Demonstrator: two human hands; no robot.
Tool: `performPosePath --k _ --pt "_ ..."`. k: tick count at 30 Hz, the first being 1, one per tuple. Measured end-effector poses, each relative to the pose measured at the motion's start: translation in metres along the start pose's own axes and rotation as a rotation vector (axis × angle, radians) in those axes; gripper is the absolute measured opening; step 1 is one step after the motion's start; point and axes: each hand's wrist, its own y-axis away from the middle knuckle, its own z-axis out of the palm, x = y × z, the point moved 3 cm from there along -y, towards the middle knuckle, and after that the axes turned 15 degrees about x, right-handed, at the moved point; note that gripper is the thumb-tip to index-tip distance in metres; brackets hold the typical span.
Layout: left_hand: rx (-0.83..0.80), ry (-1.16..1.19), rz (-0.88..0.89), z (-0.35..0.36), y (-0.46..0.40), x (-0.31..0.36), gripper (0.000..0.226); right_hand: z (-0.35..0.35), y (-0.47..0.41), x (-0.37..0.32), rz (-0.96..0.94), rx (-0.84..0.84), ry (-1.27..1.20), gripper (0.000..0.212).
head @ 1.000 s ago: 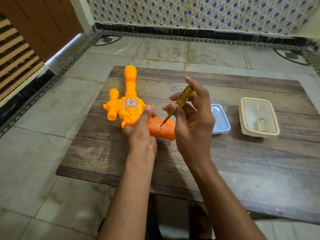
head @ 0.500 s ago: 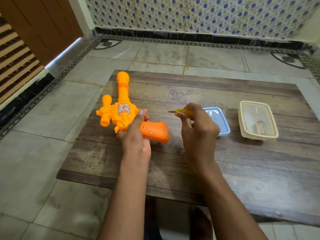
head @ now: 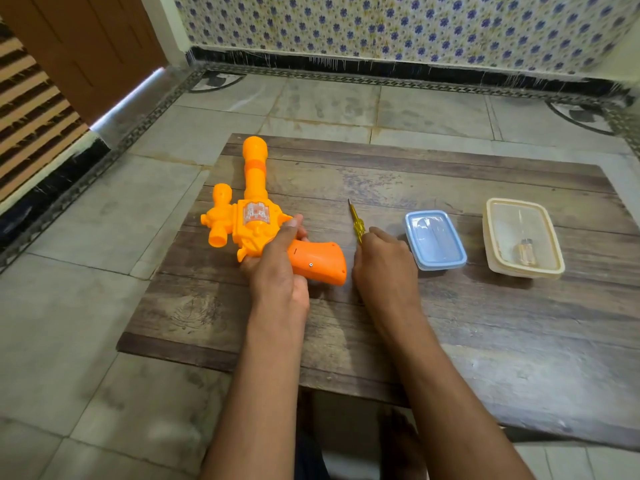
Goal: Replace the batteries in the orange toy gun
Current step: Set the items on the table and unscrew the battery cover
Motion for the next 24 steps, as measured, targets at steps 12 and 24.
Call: performPosePath --k 12,24 --pt "-0.003 -0.050 0.005 -0.001 -0.004 -0.001 0.021 -0.006 0.000 -0.005 0.063 -0.026 -0.049 0.021" --pt "-0.088 -0.034 0.118 0.005 0.006 0.004 0.029 -0.034 -0.001 -0.026 0.274 0.149 -0.484 0.024"
